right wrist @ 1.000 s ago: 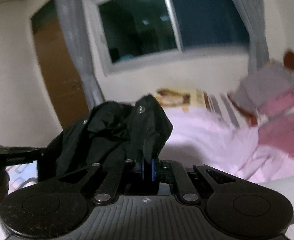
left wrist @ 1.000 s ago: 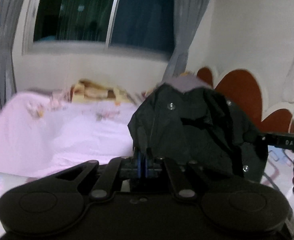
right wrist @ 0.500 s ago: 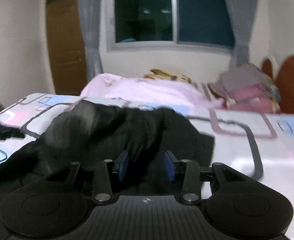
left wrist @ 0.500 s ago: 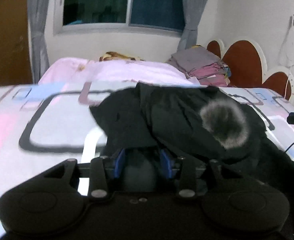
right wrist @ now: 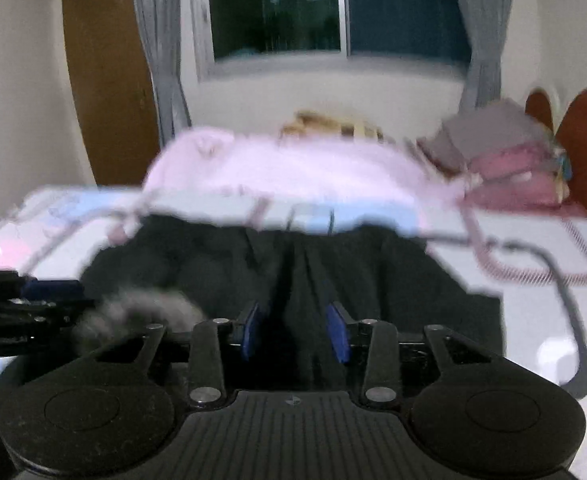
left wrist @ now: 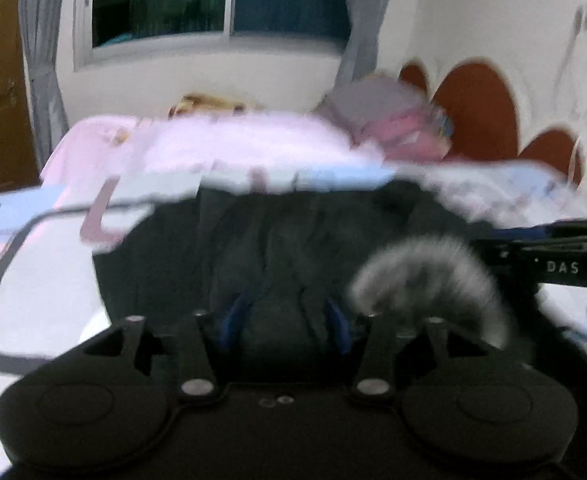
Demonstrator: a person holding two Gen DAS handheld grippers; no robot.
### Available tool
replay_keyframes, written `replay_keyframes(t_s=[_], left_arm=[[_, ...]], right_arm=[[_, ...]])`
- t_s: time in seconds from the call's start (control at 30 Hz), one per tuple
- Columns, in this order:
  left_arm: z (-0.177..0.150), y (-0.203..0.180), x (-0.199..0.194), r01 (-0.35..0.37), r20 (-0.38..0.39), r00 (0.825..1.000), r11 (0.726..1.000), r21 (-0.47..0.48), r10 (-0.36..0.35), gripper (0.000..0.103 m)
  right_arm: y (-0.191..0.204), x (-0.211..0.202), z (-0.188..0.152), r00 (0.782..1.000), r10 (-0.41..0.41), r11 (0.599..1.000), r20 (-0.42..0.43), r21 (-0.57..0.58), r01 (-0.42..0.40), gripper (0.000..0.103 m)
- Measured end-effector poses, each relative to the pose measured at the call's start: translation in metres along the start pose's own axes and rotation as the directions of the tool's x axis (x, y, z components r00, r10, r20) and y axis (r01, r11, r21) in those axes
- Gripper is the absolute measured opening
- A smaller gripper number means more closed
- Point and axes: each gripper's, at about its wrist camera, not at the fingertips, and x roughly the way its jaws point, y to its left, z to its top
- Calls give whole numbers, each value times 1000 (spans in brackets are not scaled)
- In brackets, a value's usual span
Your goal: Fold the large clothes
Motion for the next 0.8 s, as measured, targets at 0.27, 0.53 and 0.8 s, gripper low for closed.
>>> replay_keyframes(t_s=[0.27,0.53,0.8], left_arm=[[-30,17,7,16,-54,998,999,-32,-18,46],[62,31,-3,-14,95,995,994,-111,25,55],[77,18,93,-125,-49,992,987,-102,120,53]], right_arm=[[-5,20,-36,999,-6,998,-40,-57,4,34],[-37,30,71,995,-62,980,75,191,47,34],[-11,115,89,999,-49,984,-9,169,50,34]])
